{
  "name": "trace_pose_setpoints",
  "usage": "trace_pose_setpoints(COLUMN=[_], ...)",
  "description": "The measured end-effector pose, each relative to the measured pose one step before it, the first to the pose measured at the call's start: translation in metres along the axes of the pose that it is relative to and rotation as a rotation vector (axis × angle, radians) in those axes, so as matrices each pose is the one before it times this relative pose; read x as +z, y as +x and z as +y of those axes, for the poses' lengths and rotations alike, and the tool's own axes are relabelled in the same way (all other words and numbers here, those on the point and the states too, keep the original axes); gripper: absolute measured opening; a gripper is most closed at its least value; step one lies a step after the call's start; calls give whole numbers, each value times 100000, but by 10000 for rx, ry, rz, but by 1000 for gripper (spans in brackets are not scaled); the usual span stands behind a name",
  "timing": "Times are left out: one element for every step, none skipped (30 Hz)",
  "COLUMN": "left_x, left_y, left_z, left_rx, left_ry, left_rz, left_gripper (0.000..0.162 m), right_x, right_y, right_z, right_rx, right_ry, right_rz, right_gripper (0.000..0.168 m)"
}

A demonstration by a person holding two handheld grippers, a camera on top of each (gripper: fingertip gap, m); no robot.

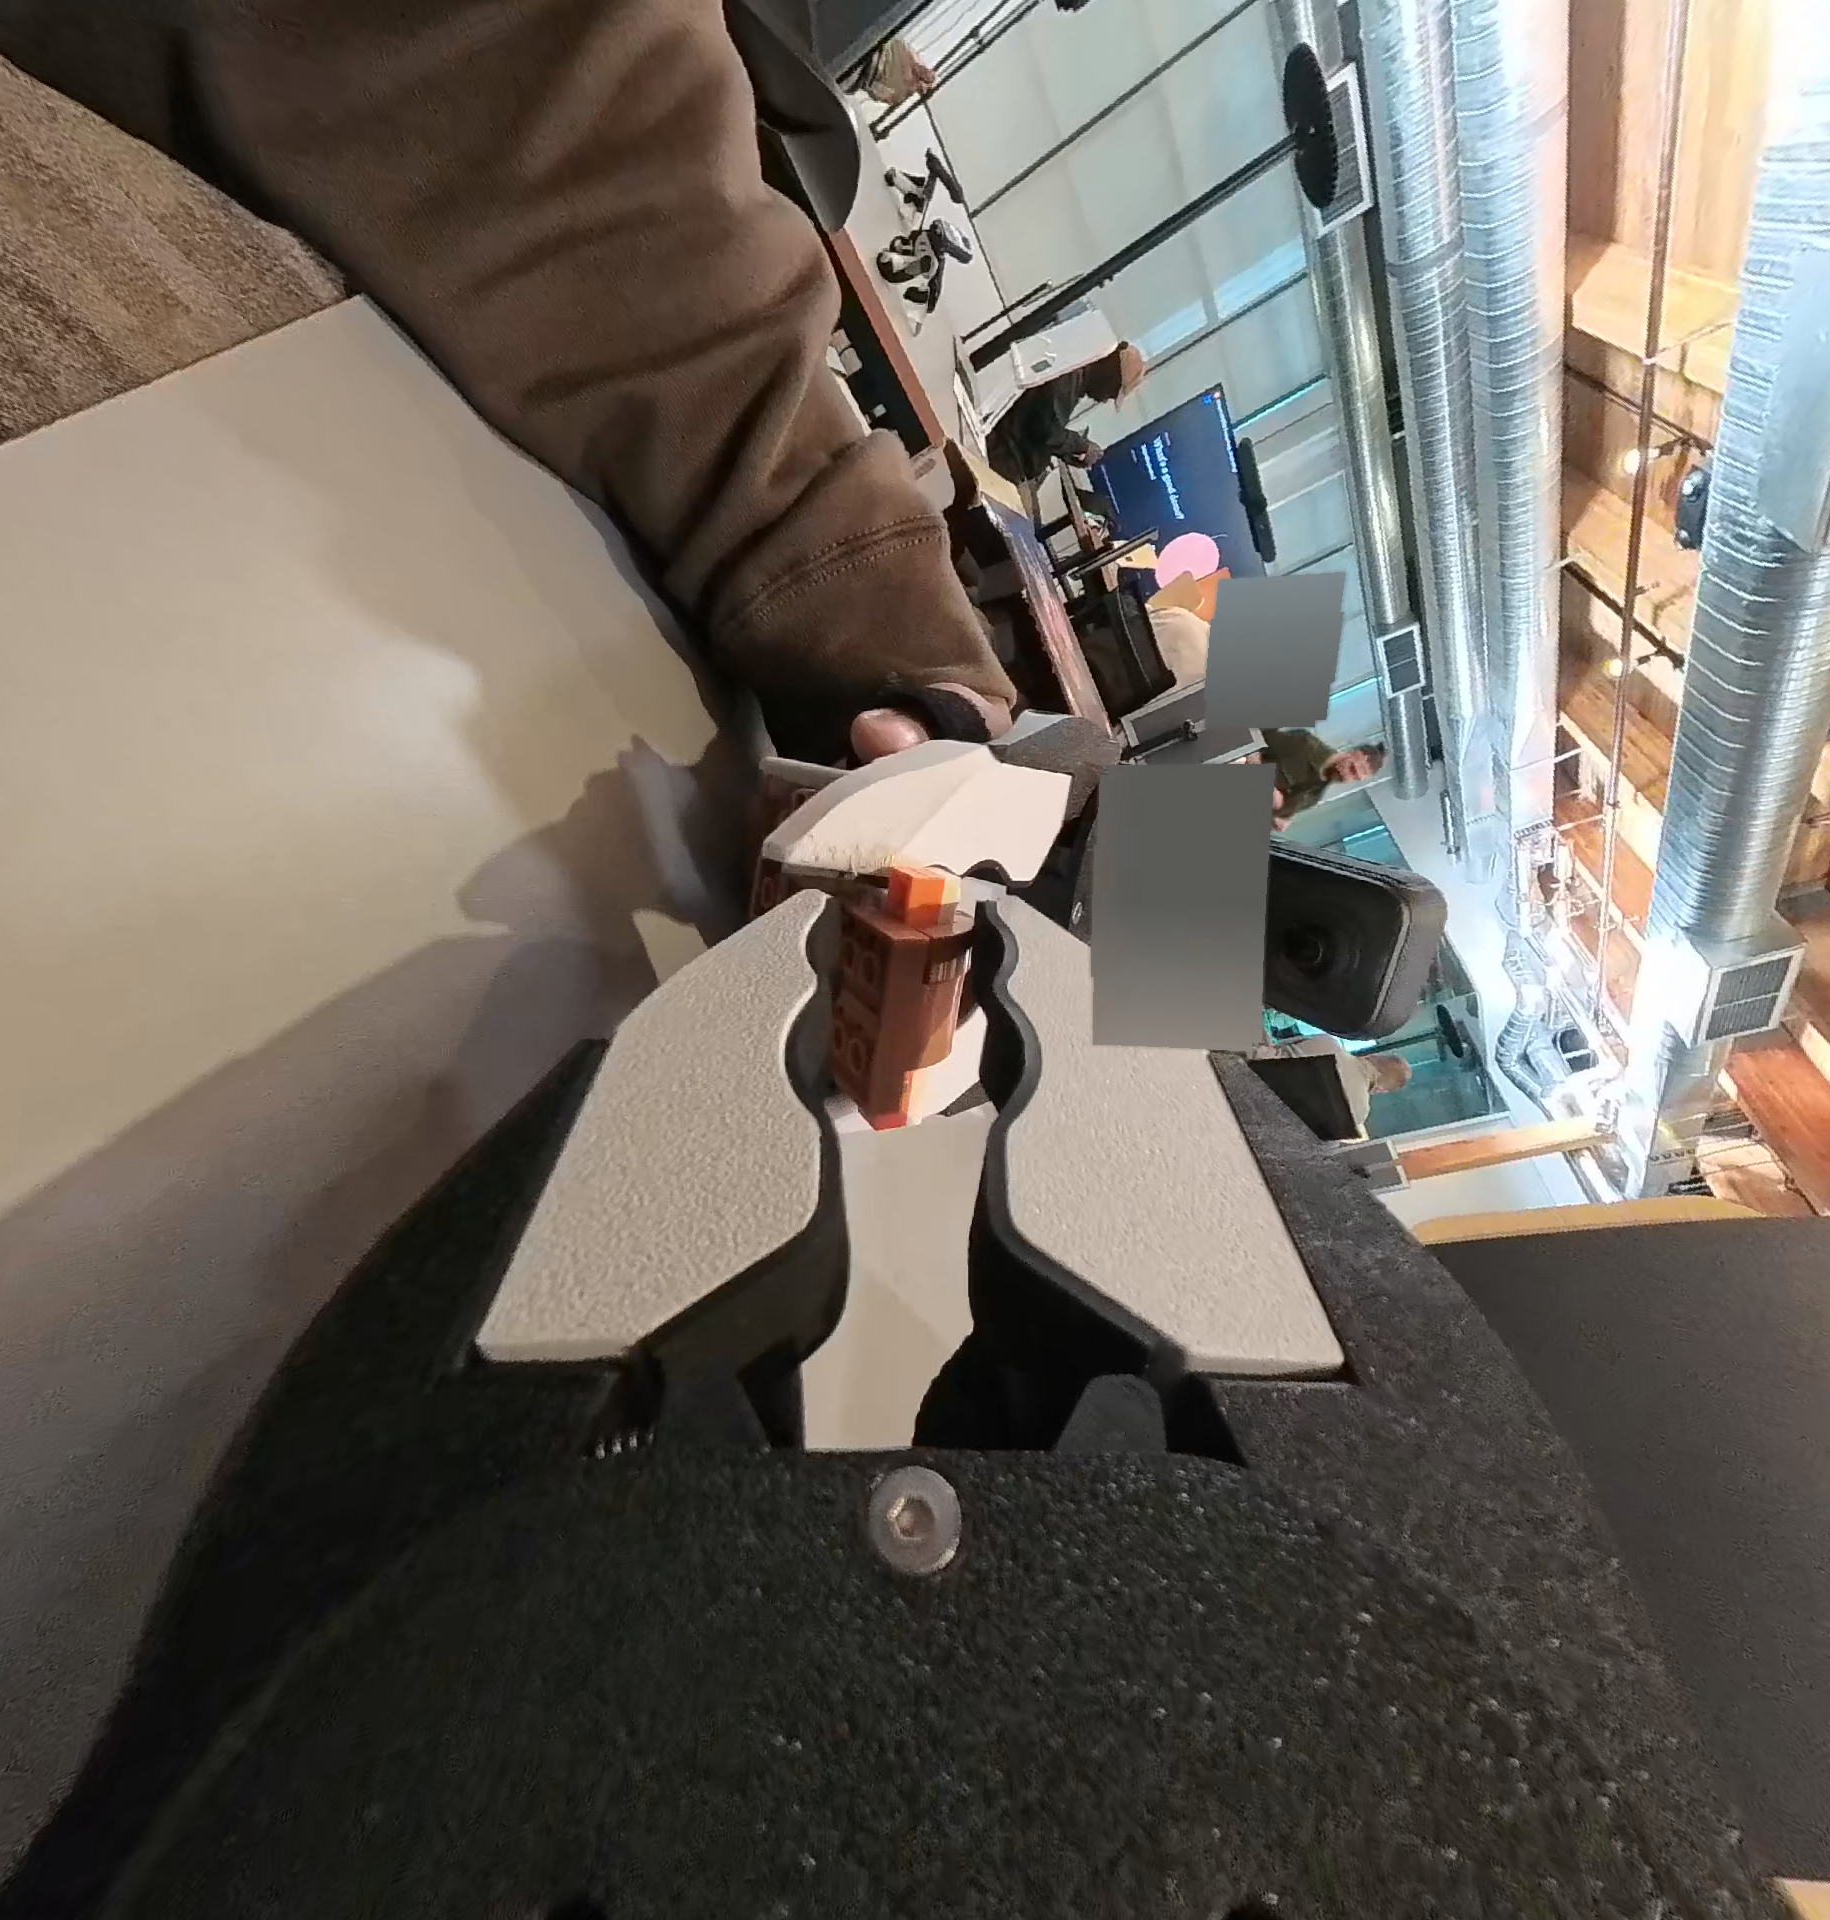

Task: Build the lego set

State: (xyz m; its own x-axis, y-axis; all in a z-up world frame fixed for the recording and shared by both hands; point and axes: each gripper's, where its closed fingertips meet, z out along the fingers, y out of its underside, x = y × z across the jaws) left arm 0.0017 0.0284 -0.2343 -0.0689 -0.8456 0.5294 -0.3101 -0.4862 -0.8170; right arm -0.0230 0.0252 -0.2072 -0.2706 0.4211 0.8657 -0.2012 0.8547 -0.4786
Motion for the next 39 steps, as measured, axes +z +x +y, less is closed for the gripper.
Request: trace_pose_setpoints(left_x=[28, 23, 40, 35, 13, 23, 14, 10, -2, 3, 1, 5, -21, -39, -60, -112, -151, -178, -202, -246, -267, -301, -331, -399, -437, -386, -311, -248, -146, -47, 33, 141, 177, 196, 223, 227, 226, 152, 157], left_y=[63, 52, -18, 1, -19, -10, 0, 4, -7, -25, 0, -2, 10, 39, -69, -236, -285, -202, -185, -179, -329, -339, -417, -820, -1113, -883, -650, -922, -828, -906, -976, -613, -685, -553, -192, -46, -124, -103, 237], left_z=[-10, -6, 2, 45, 16, -8, -12, 5, -20, -14, -18, -3, -81, -144, -22, 36, -63, -186, -143, -197, -225, -261, -331, -326, -278, -201, -324, -458, -383, -356, -294, -195, -202, -268, -218, -159, -172, -195, -107], left_rx=[-10, -5, -14, -7, -6, -11, 0, 1, -5, -8, 9, 8, 53, 128, 111, 55, 52, 152, 241, 242, 302, 374, 328, 306, 305, 244, 165, 207, 266, 325, 329, 303, 341, 376, 398, 426, 437, 474, 508], left_ry=[9, 3, -11, -36, -11, -5, 7, -3, 14, 7, 5, 3, 48, 89, 9, -37, 5, 42, -5, 9, -10, 7, 25, 14, -2, -10, 114, 225, 155, 121, 58, -26, -2, 61, 39, 11, 34, 83, 7], left_rz=[48, 32, -8, 8, -12, -5, 0, -2, -2, -17, -10, -14, -10, -24, -108, -216, -265, -250, -306, -341, -476, -512, -536, -769, -911, -689, -502, -711, -655, -764, -856, -640, -768, -729, -504, -422, -493, -504, -216], left_gripper=[45, 45, 45, 45, 45, 45, 45, 45, 45, 45, 45, 45, 45, 46, 46, 46, 46, 46, 45, 46, 46, 46, 46, 45, 45, 45, 45, 45, 45, 45, 45, 46, 46, 45, 45, 45, 45, 45, 45], right_x=[-14, -4, 2, 2, -5, 9, 0, 1, -4, -5, -8, 2, 0, 12, 49, 57, 22, -51, -93, -94, -123, -132, -143, -148, -121, -82, -69, -35, 9, 13, -2, -3, 2, 20, 59, 27, 11, -18, -33], right_y=[4, 14, 1, -33, 4, 15, 12, 8, 23, 21, 9, 9, 63, 95, 22, 5, 107, 177, 185, 304, 444, 482, 540, 533, 513, 622, 701, 714, 677, 658, 573, 544, 381, 335, 283, 197, 261, 173, 189], right_z=[-57, -25, 15, -2, 26, 20, 13, 3, 14, 35, 3, 4, -37, -76, 14, 168, 223, 128, 24, 176, 277, 275, 218, 138, 48, 46, 23, 74, 91, 46, -53, -74, -90, 37, 174, 136, 119, 43, 36], right_rx=[-31, -15, -23, -31, -27, -13, -11, -11, -31, -29, -17, 12, -7, 53, 263, 372, 231, 122, 249, 374, 376, 423, 537, 683, 782, 750, 634, 651, 758, 839, 887, 895, 898, 847, 708, 522, 368, 244, 163], right_ry=[15, 1, -26, -18, -35, -41, -22, -18, -17, -32, 0, 11, 44, 99, 78, -8, -73, -39, 34, -66, -141, -125, -55, -3, 22, -11, -14, -44, -55, -46, 17, 26, 42, -13, -77, -32, -7, 38, 21], right_rz=[14, 5, 2, -16, 3, 4, 8, -2, 20, 18, 7, 7, 58, 88, -1, -56, 22, 94, 15, 8, 21, -3, 10, -26, -60, 43, 169, 213, 184, 174, 134, 129, 21, 2, -25, -55, 23, -4, 23], right_gripper=[24, 23, 23, 23, 23, 23, 22, 22, 22, 22, 22, 22, 22, 22, 22, 23, 23, 24, 25, 30, 36, 41, 45, 49, 53, 55, 54, 54, 53, 52, 49, 47, 47, 44, 45, 45, 45, 45, 45])
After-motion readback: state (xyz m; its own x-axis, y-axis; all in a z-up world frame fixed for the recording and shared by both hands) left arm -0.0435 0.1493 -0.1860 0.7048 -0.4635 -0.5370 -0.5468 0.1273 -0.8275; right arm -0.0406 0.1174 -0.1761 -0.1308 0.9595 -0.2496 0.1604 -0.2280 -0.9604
